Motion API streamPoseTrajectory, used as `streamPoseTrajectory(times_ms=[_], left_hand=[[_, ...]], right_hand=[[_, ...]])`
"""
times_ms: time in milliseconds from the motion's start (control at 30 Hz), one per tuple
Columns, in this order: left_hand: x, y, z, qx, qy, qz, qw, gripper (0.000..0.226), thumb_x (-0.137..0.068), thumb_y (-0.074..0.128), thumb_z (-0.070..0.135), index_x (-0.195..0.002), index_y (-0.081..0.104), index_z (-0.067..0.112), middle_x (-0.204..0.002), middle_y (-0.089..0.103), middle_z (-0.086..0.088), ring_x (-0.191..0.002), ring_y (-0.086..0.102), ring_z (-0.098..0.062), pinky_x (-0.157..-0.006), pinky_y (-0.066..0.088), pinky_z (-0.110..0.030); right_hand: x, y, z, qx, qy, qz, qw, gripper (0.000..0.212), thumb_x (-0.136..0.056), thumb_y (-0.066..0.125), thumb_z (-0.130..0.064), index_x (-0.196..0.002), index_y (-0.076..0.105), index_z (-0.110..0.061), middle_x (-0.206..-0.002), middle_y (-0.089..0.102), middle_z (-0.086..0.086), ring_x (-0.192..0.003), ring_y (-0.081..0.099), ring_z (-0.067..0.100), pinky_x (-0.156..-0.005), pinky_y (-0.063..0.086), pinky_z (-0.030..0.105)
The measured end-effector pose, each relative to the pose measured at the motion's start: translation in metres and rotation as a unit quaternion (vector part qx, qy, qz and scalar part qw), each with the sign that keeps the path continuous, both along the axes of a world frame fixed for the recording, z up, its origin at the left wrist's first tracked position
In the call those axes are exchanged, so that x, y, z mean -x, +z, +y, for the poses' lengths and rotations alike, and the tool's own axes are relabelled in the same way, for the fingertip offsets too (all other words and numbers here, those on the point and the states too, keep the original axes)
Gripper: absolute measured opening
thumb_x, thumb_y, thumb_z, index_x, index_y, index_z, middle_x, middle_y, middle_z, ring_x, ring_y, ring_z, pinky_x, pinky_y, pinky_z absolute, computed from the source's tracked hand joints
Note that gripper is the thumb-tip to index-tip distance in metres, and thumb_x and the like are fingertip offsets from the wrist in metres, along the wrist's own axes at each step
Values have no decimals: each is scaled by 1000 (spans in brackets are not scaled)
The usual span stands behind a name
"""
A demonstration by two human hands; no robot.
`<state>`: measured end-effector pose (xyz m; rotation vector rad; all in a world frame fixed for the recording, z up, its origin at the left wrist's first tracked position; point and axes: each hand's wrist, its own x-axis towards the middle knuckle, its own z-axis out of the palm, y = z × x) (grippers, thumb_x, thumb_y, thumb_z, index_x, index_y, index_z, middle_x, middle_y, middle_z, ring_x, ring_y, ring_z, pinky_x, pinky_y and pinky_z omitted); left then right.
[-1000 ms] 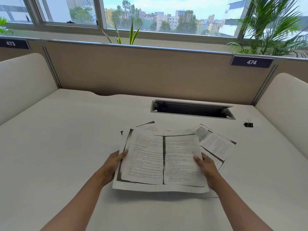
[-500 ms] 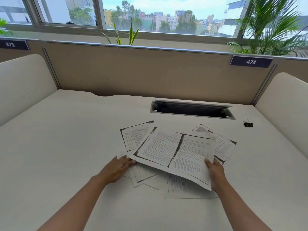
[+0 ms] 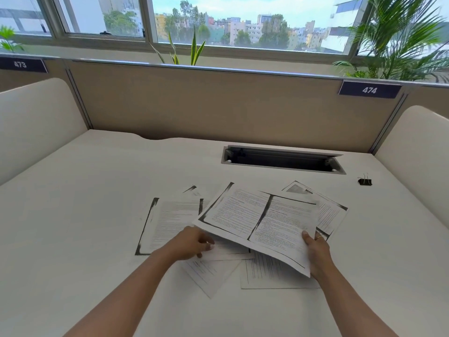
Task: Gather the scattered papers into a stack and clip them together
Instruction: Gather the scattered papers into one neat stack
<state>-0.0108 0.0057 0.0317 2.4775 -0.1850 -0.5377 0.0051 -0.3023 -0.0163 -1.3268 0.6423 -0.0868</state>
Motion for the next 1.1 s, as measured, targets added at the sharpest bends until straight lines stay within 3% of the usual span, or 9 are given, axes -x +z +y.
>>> streamPoseTrajectory(times_ms=[67,167,233,333,400,533,667,1000,1100], left_hand=[[0,2,2,98,48,40,993,10,-88,59,17,-91,68,15,-86,68,-1,-63,64,-7,-58,48,-15],[-1,-1,14,121,159,-30,979,14,-85,63,14,-73,65,21,-75,68,1,-62,64,-9,-60,48,-16],[-2,-6,28,71,248,-95,962,5,-80,68,17,-84,69,15,-88,70,-5,-79,64,-16,-73,46,-22],[0,-14,47,-10,340,-110,934,42,-77,72,23,-115,61,10,-118,58,-15,-112,53,-28,-89,42,-33],[1,-13,57,-55,375,-90,921,60,-74,74,29,-127,51,12,-130,47,-17,-124,41,-33,-97,39,-42],[2,-15,70,-112,416,-42,901,84,-66,78,44,-132,40,9,-134,40,-18,-127,34,-35,-100,35,-46],[2,-20,75,-110,421,-19,900,99,-57,83,46,-133,34,6,-133,39,-21,-127,34,-36,-99,37,-45],[-2,-17,76,-82,428,-10,900,103,-52,88,35,-133,31,3,-131,38,-25,-122,38,-40,-98,38,-47],[-2,-17,78,-49,440,0,897,106,-51,90,29,-134,29,5,-132,35,-26,-123,37,-42,-98,37,-49]], right_hand=[[0,1,1,5,4,1,1000,35,-93,50,-9,-127,48,-3,-126,56,20,-111,55,39,-99,42,53],[1,1,1,10,11,-1,1000,36,-93,49,-8,-128,47,-2,-125,57,20,-107,56,37,-99,43,52],[1,0,1,15,16,-5,1000,35,-93,49,-8,-128,47,-3,-126,56,20,-108,56,37,-99,43,51],[1,-1,1,22,21,-6,1000,34,-93,49,-7,-127,47,-2,-126,56,21,-104,56,34,-99,43,50],[2,-1,2,22,27,-7,999,33,-93,48,-7,-126,48,-1,-125,57,22,-101,56,33,-98,44,49],[2,-1,2,27,32,-8,999,33,-93,48,-7,-126,48,-2,-124,57,21,-101,57,33,-98,44,49],[1,-2,2,26,34,-7,999,34,-93,48,-7,-127,48,-3,-124,58,20,-106,58,37,-98,44,51],[2,-3,2,25,40,-11,999,33,-93,48,-8,-126,49,-1,-120,59,20,-100,58,33,-89,49,44],[3,-4,2,29,40,-6,999,34,-93,50,-9,-127,49,-3,-122,60,19,-105,59,36,-94,47,49]])
